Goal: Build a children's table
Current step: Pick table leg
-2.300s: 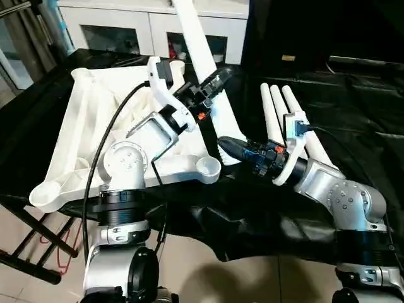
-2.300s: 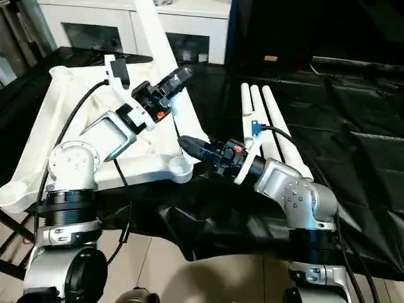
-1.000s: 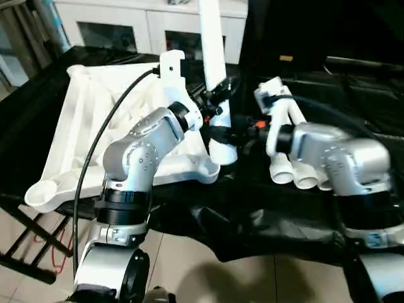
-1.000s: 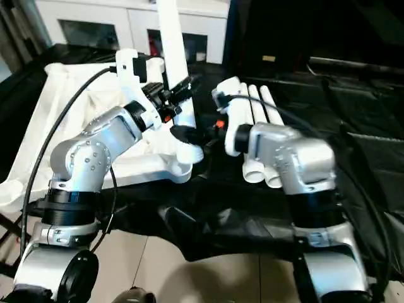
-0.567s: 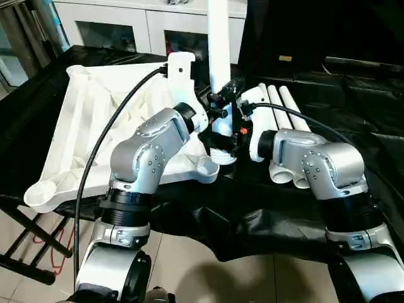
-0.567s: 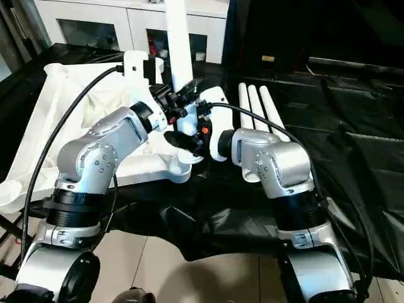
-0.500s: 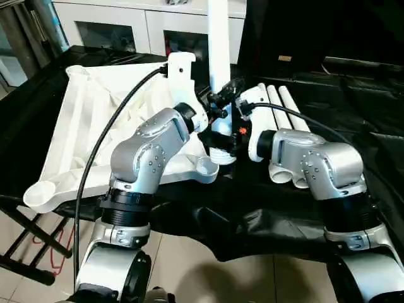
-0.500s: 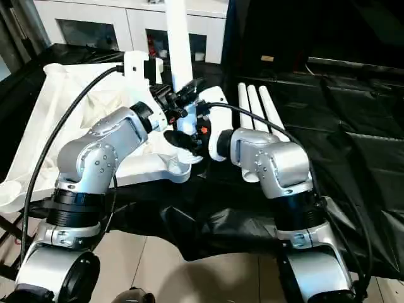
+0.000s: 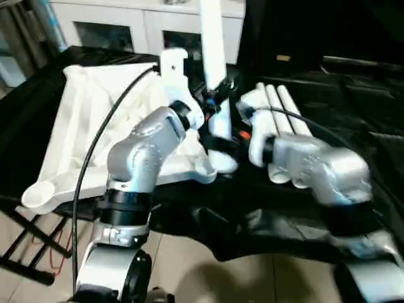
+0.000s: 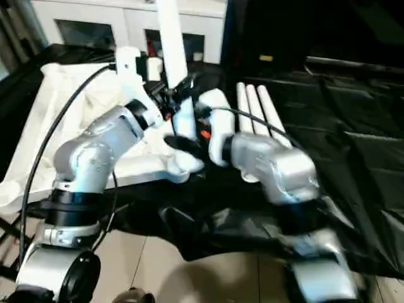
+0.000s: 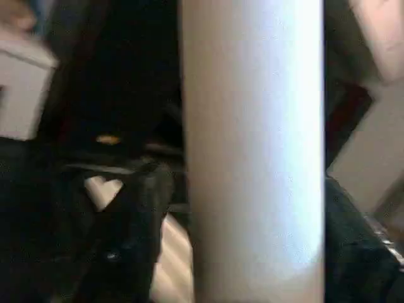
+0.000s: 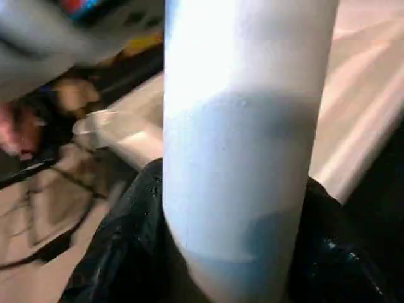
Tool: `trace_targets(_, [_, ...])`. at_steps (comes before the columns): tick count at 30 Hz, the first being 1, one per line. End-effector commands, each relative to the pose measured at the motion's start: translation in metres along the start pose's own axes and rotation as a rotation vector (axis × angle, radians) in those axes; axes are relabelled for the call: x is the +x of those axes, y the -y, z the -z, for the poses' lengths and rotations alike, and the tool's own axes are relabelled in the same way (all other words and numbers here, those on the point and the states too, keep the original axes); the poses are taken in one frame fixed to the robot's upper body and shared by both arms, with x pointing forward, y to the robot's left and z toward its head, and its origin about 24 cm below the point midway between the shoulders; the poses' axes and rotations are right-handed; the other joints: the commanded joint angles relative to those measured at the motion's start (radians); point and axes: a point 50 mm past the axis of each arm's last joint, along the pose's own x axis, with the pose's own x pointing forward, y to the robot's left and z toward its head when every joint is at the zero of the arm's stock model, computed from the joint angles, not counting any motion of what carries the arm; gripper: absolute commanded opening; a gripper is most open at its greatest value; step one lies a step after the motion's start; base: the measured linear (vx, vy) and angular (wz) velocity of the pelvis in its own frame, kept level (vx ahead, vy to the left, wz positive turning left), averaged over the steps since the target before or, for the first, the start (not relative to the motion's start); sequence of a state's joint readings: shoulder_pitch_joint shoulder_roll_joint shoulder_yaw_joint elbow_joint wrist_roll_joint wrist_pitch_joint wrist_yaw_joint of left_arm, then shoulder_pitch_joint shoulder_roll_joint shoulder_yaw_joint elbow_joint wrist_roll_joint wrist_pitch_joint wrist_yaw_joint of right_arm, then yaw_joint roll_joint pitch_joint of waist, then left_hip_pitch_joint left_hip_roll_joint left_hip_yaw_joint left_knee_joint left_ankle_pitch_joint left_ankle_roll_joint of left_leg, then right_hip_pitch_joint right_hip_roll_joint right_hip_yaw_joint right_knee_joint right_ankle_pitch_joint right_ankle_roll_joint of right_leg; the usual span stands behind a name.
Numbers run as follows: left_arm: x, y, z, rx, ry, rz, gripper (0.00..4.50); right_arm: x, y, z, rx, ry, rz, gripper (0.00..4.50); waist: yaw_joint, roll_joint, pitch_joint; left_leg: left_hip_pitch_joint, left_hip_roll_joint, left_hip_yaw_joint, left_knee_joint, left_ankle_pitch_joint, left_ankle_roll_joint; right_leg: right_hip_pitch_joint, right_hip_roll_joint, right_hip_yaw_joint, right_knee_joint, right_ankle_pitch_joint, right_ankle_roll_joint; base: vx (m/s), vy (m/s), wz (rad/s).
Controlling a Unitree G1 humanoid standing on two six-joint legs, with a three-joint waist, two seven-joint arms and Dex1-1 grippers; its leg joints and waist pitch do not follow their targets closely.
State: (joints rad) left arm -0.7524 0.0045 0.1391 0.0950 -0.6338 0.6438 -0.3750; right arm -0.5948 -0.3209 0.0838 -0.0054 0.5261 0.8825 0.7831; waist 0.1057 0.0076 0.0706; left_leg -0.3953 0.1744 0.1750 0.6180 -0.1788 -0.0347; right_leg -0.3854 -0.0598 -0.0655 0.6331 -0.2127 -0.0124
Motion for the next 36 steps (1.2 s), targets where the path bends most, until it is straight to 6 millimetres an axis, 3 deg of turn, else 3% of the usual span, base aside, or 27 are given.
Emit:
trace_targets(1, [-0.002, 0.006, -0.005, -0.057, 0.014, 0.080, 3.37, 0.000, -0.022, -0.014, -0.052, 0.076, -0.180, 1.96, 0.003, -0.013, -0.086, 0.022, 0.055, -0.016, -0.061, -0.035, 0.039, 0.056, -0.092, 0.056, -0.055, 0.041, -0.239, 0.000, 0.000, 0.00])
trace_targets(3, [-0.006, 0.012, -0.007, -0.151, 0.028, 0.181, 3.37, -0.005, -0.024, -0.015, -0.032, 0.102, -0.228, 1.96, 0.004, -0.015, -0.084, 0.020, 0.055, -0.016, -0.061, -0.048, 0.045, 0.055, -0.092, 0.054, -0.059, 0.012, -0.252, 0.000, 0.000, 0.00])
trace_targets(7, [-0.012, 0.022, -0.005, -0.219, 0.024, 0.324, 3.37, -0.011, -0.028, -0.016, -0.021, 0.116, -0.286, 1.96, 0.002, -0.011, -0.081, 0.024, 0.055, -0.017, -0.063, -0.073, 0.037, 0.051, -0.089, 0.055, -0.067, -0.051, -0.241, 0.000, 0.000, 0.00])
trace_targets(8, [-0.013, 0.023, -0.004, -0.220, 0.017, 0.343, 3.08, -0.012, -0.030, -0.016, -0.022, 0.112, -0.304, 1.96, 0.004, -0.007, -0.081, 0.023, 0.055, -0.017, -0.063, -0.076, 0.031, 0.052, -0.089, 0.056, -0.067, -0.065, -0.235, 0.000, 0.000, 0.00])
trace_targets(13, [-0.012, 0.027, -0.002, -0.192, -0.013, 0.380, 2.80, -0.014, -0.032, -0.015, -0.033, 0.103, -0.318, 1.95, 0.002, -0.005, -0.079, 0.026, 0.057, -0.020, -0.068, -0.108, 0.004, 0.049, -0.087, 0.056, -0.076, -0.117, -0.207, 0.000, 0.000, 0.00])
trace_targets(14, [-0.011, 0.027, -0.003, -0.185, -0.011, 0.375, 2.59, -0.014, -0.032, -0.015, -0.034, 0.103, -0.315, 1.95, 0.002, -0.004, -0.079, 0.027, 0.057, -0.020, -0.069, -0.115, -0.002, 0.048, -0.086, 0.056, -0.076, -0.123, -0.203, 0.000, 0.000, 0.00])
trace_targets(17, [-0.009, 0.024, -0.006, -0.178, 0.006, 0.339, 2.59, -0.014, -0.031, -0.017, -0.038, 0.104, -0.307, 1.95, 0.002, -0.002, -0.080, 0.026, 0.057, -0.021, -0.070, -0.117, -0.008, 0.049, -0.087, 0.056, -0.077, -0.123, -0.200, 0.000, 0.000, 0.00])
trace_targets(19, [-0.009, 0.022, -0.006, -0.181, 0.015, 0.320, 2.18, -0.015, -0.031, -0.017, -0.041, 0.102, -0.305, 1.95, 0.002, -0.005, -0.081, 0.025, 0.055, -0.020, -0.068, -0.111, -0.007, 0.050, -0.086, 0.056, -0.076, -0.107, -0.201, 0.000, 0.000, 0.00])
trace_targets(25, [-0.009, 0.019, -0.007, -0.176, 0.025, 0.305, 1.92, -0.015, -0.029, -0.017, -0.057, 0.100, -0.275, 1.95, 0.001, -0.004, -0.084, 0.023, 0.055, -0.021, -0.067, -0.088, 0.004, 0.051, -0.085, 0.055, -0.071, -0.069, -0.207, 0.000, 0.000, 0.00])
trace_targets(28, [-0.009, 0.019, -0.007, -0.161, 0.026, 0.293, 1.88, -0.013, -0.025, -0.017, -0.069, 0.101, -0.233, 2.65, 0.001, -0.004, -0.083, 0.024, 0.055, -0.020, -0.066, -0.092, 0.005, 0.051, -0.086, 0.055, -0.072, -0.071, -0.211, 0.000, 0.000, 0.00])
trace_targets(34, [-0.001, 0.013, -0.008, 0.059, 0.013, 0.095, 1.85, -0.002, -0.012, -0.022, -0.105, 0.071, -0.033, 3.10, -0.006, 0.000, -0.081, 0.027, 0.058, -0.025, -0.071, -0.110, -0.020, 0.048, -0.085, 0.056, -0.075, -0.111, -0.183, 0.000, 0.000, 0.00])
trace_targets(36, [0.003, 0.010, -0.011, 0.114, 0.019, -0.012, 1.85, 0.003, -0.006, -0.023, -0.117, 0.050, 0.055, 3.10, -0.011, -0.004, -0.081, 0.026, 0.056, -0.023, -0.070, -0.114, -0.029, 0.050, -0.085, 0.057, -0.075, -0.108, -0.180, 0.000, 0.000, 0.00])
